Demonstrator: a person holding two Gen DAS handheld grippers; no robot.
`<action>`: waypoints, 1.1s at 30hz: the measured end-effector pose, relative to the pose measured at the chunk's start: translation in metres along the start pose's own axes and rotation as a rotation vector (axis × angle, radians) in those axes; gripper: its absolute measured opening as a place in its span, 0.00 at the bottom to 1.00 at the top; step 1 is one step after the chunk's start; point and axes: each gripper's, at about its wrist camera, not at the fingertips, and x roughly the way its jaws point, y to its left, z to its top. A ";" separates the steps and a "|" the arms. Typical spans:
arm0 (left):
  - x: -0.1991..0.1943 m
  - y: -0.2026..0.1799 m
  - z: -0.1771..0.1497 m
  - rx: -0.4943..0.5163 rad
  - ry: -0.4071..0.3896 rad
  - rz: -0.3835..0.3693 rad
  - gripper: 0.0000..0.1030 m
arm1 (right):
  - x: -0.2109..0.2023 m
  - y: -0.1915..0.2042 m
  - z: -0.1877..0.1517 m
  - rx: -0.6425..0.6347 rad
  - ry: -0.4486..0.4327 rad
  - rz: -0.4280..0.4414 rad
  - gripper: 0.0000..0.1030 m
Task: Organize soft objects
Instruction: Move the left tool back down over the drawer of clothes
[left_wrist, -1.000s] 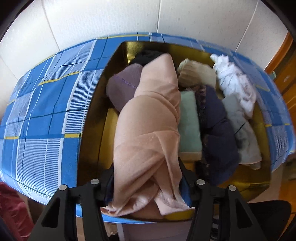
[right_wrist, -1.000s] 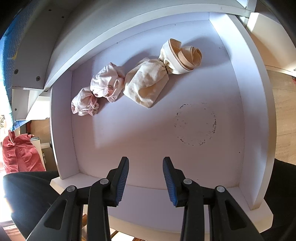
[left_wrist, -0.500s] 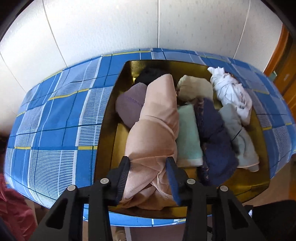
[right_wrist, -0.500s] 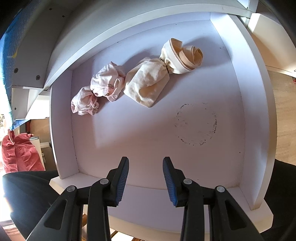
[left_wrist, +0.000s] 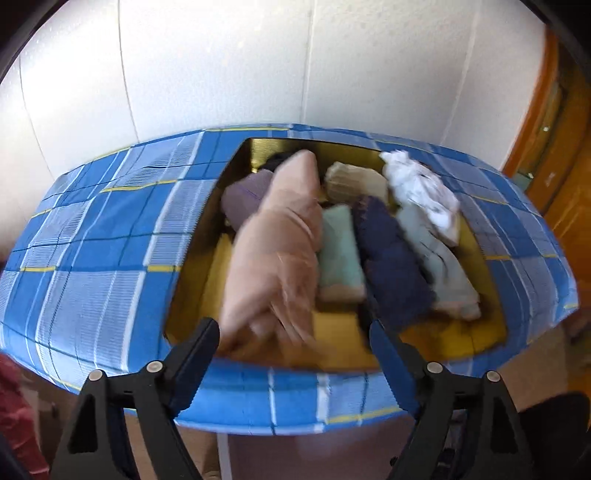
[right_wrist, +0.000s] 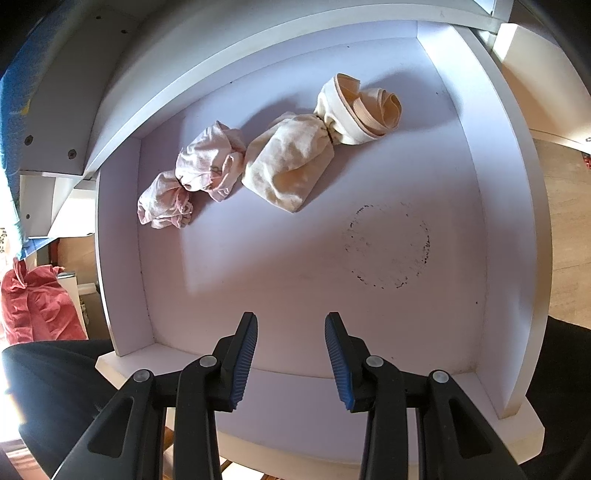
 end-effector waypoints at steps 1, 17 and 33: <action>-0.003 -0.003 -0.007 0.017 -0.011 0.000 0.84 | 0.000 0.000 0.000 -0.001 -0.003 -0.001 0.37; 0.020 -0.064 -0.145 0.330 0.112 -0.056 0.94 | 0.008 -0.010 -0.006 0.014 0.021 -0.056 0.37; 0.104 -0.059 -0.190 0.385 0.334 0.064 0.94 | 0.010 -0.019 -0.010 0.044 0.034 -0.062 0.37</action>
